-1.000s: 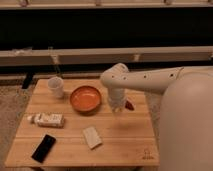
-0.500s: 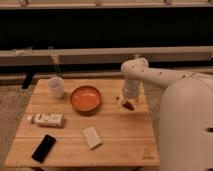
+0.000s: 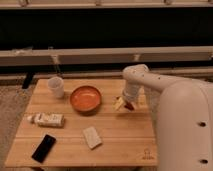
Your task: Place the pepper on the white sponge
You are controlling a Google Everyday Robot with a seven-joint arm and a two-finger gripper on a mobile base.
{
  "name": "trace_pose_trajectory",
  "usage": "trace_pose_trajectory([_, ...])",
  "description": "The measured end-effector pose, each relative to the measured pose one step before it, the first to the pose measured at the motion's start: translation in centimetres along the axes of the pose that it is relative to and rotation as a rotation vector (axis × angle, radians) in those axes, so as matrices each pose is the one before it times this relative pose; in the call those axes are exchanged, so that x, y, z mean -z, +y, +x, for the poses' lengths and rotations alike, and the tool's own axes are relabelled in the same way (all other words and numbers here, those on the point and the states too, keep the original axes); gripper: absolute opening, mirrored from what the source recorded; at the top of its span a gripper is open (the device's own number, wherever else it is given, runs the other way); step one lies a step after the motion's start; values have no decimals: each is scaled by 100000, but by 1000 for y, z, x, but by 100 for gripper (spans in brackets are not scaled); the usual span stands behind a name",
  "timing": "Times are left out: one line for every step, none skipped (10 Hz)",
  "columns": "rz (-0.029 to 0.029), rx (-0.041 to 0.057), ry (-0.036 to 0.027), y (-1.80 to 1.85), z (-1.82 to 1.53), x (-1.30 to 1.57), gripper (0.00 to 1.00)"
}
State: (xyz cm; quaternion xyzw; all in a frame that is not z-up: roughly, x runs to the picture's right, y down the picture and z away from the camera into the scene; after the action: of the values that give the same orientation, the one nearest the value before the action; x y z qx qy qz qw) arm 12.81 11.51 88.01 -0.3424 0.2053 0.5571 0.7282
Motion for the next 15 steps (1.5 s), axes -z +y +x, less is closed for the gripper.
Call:
trace_pose_trajectory([1318,2751,-818,-95,-472,-639,80])
trace_pose_trajectory([932,1450,-678,48,-327,-214,80])
trace_pose_trajectory([1820,1636,-1377,-218,-628,-54,80])
trace_pose_trajectory([2025,1456,-1346,-331,-562,12,80])
trace_pose_trajectory([1876,1366,-1430,-359,-762,72,80])
trace_pose_trajectory([1044,821,-823,-267,-584,81,80])
trace_pose_trajectory([928,565,-933,-437,-617,18,80])
trace_pose_trajectory([983,253,-971,-619,-713,-105,80])
trace_pose_trajectory([737,434,-617,-352,-589,-149,80])
trace_pose_trajectory([318,275,-287,-89,-355,-170,80])
trace_pose_trajectory([507,444,-112,-154,-362,-265,80])
trace_pose_trajectory([330,404,44,-31,-220,-199,80])
trace_pose_trajectory([350,404,83,3,-242,-199,80])
trace_pose_trajectory([551,523,585,22,-252,-293,80])
trace_pose_trajectory([184,208,430,39,-193,-149,77])
